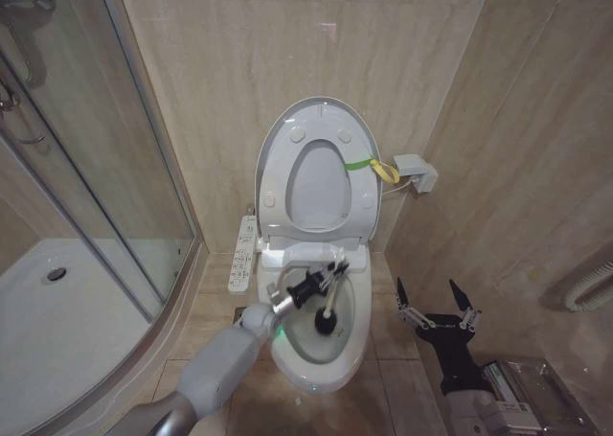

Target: Open the toilet lid, clean the toilet bowl with a toilet brush, close the toilet lid, and flush.

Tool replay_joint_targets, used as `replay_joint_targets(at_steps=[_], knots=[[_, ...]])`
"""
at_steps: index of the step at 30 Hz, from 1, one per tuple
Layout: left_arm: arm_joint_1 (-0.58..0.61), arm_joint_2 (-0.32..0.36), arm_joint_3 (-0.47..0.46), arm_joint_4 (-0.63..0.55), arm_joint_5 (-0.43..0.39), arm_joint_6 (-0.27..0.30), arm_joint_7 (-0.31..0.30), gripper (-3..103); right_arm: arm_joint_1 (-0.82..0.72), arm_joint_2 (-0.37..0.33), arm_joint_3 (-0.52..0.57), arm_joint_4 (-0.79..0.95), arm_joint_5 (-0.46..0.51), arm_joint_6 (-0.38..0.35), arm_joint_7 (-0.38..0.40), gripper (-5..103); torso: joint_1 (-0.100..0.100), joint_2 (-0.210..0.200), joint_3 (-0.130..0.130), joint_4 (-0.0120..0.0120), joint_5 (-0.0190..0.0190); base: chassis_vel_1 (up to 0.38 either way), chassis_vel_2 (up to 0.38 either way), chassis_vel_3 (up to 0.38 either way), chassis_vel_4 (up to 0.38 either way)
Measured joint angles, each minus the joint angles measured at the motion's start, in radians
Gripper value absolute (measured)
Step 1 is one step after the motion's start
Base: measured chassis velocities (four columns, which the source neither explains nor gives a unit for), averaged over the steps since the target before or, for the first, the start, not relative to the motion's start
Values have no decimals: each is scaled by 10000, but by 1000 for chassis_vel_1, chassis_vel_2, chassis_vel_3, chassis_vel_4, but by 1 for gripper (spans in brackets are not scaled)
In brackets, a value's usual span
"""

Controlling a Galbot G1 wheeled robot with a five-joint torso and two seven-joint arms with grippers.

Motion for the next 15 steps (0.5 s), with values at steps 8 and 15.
replay_joint_targets(at_steps=[8,15], knots=[[385,-519,73,192,-185,42,4,18,0,0,0,0,0,0,0,100,1,0,1,6,-3,0,0,0,0],[906,-604,-112,590,-106,-23,206,18,0,0,0,0,1,0,0,100,-1,2,-3,5,-3,0,0,0,0]])
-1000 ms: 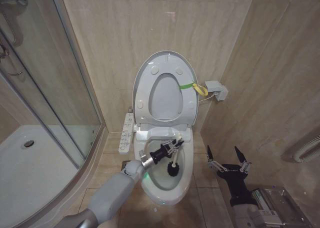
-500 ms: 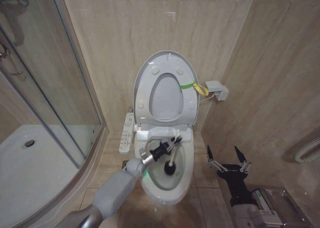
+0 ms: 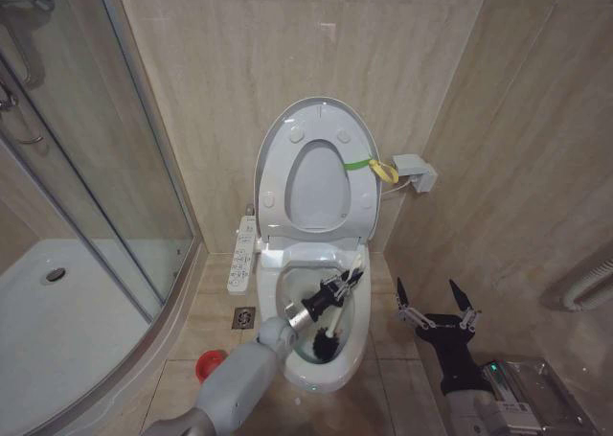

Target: Open the toilet lid, clean the toilet bowl with a toilet brush, close the toilet lid, and flush.

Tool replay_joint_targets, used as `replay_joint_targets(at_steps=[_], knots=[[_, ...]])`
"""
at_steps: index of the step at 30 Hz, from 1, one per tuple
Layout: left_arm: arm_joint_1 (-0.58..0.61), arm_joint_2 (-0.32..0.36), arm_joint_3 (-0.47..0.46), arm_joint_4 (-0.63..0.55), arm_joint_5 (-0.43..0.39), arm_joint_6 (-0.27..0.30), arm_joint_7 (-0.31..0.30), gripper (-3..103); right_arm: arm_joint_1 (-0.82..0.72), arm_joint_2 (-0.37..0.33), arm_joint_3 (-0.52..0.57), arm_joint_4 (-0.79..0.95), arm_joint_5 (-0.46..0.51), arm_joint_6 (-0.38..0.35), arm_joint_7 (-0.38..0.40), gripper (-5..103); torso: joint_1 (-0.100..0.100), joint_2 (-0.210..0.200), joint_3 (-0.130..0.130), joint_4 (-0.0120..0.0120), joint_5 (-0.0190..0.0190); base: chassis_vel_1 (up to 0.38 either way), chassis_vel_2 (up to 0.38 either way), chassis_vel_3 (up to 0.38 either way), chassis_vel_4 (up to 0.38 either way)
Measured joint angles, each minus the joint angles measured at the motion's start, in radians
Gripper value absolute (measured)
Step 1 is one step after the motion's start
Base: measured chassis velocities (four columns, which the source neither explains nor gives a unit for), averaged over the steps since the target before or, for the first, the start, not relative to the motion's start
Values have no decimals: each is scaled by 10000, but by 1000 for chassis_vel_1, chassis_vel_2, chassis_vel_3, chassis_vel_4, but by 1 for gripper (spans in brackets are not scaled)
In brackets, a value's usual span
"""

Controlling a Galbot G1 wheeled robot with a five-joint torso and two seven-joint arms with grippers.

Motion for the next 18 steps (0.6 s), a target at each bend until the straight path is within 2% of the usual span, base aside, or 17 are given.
replay_joint_targets(at_steps=[6,10,14,18], knots=[[-544,-31,-243,66,-81,2,-84,18,0,0,0,0,-1,0,0,100,1,-1,3,1,0,0,0,0,0],[-1097,-302,-339,293,-224,-10,-151,18,0,0,0,0,-1,0,0,100,2,-2,3,-3,2,0,0,0,0],[-1009,-424,-219,421,-287,-29,-131,18,0,0,0,0,0,0,0,100,2,-2,3,-3,1,0,0,0,0],[-432,-567,-60,639,-269,-184,25,18,0,0,0,0,0,0,0,100,2,-1,3,-1,0,0,0,0,0]])
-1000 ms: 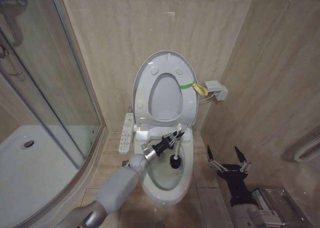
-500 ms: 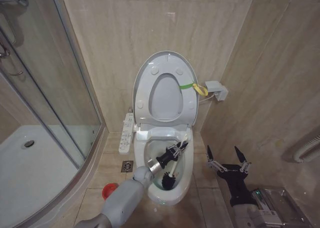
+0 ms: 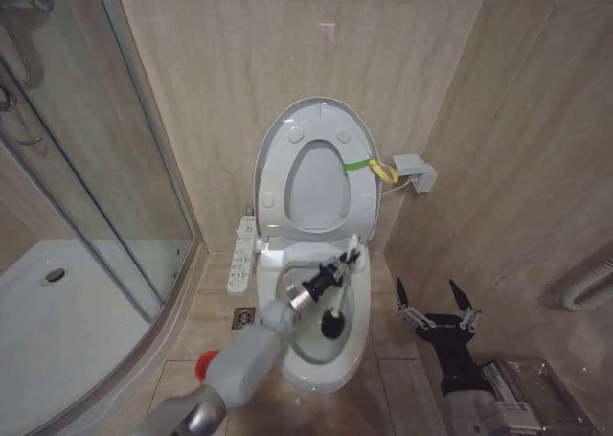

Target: Open the toilet lid, clean the toilet bowl with a toilet brush, close the toilet lid, and flush.

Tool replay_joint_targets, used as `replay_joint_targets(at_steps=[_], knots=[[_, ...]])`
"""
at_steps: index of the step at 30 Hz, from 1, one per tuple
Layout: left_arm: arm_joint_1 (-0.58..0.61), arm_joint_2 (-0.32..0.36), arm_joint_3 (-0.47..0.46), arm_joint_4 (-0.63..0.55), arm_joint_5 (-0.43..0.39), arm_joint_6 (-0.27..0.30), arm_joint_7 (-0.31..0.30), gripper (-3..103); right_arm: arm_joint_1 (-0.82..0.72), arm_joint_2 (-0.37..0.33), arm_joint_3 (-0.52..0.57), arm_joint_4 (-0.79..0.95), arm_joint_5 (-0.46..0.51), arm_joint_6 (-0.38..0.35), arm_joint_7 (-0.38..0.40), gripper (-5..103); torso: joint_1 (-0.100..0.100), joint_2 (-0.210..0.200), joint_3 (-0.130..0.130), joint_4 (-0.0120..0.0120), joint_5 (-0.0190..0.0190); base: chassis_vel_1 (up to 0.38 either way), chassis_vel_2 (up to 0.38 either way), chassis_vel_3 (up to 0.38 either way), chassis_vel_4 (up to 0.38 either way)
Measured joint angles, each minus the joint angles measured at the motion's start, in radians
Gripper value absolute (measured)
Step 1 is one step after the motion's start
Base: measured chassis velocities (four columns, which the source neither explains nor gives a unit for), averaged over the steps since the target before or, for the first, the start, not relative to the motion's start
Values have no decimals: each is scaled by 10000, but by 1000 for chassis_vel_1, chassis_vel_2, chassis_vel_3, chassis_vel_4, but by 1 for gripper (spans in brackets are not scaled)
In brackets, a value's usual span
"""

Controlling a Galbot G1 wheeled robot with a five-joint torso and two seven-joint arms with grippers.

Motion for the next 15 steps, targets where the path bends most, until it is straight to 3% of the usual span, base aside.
replay_joint_targets(at_steps=[5,7,15], knots=[[587,626,416,-920,-3,42,-155,18,0,0,-1,0,0,0,-1,100,-2,2,-4,1,0,0,0,0,0],[954,1175,510,-1604,0,117,-324,18,0,0,1,0,0,0,0,100,-1,1,-1,4,-3,0,0,0,0],[1515,2130,253,-3013,284,391,-728,18,0,0,0,0,0,0,0,100,0,0,-1,0,0,0,0,0,0]])
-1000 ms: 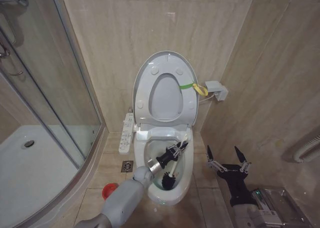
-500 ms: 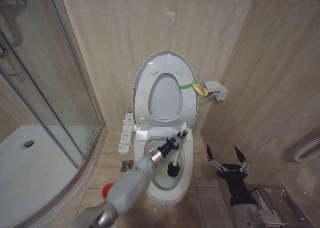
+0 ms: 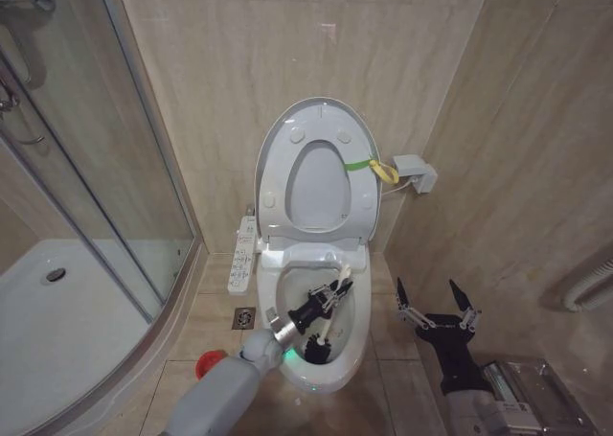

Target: Open the toilet lid, clean the toilet bowl with a toilet brush, close the toilet lid, and flush.

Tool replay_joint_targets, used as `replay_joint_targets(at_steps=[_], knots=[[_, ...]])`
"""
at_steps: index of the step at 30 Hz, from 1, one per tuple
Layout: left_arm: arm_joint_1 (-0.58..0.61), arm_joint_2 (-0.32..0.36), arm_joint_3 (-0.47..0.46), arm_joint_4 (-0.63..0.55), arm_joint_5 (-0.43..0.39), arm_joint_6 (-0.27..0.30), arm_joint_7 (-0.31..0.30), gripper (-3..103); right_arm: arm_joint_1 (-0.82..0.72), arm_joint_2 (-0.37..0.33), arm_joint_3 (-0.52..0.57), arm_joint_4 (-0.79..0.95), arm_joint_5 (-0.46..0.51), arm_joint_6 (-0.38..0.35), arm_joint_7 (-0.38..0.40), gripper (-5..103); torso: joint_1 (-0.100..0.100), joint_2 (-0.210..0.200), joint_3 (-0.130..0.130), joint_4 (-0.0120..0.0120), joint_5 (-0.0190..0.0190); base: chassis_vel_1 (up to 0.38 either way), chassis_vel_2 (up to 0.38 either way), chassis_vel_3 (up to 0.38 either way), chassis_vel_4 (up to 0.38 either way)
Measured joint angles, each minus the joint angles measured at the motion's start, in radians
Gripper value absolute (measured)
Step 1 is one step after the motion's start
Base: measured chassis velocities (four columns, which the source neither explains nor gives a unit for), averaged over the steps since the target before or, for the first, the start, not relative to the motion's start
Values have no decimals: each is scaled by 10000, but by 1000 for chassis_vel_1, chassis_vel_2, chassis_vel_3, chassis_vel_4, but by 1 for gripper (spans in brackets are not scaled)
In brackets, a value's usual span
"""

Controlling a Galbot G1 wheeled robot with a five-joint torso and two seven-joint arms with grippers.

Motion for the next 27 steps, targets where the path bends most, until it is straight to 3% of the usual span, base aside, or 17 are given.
replay_joint_targets(at_steps=[14,15,18,27], knots=[[2289,1097,-1459,-1911,1058,169,-373,18,0,0,0,0,0,0,0,100,-2,2,-2,2,0,0,0,0,0],[2614,1375,-1650,-2077,1187,230,-372,18,0,-1,0,0,0,0,0,100,1,-3,4,15,0,0,0,0,0],[2820,1605,-1823,-2359,1231,267,-368,18,0,0,0,0,0,0,0,100,2,-2,2,0,1,0,0,0,0],[3256,2352,-2239,-2927,1228,331,-312,19,0,0,0,0,0,0,0,100,1,-3,1,1,-1,0,0,0,0]])
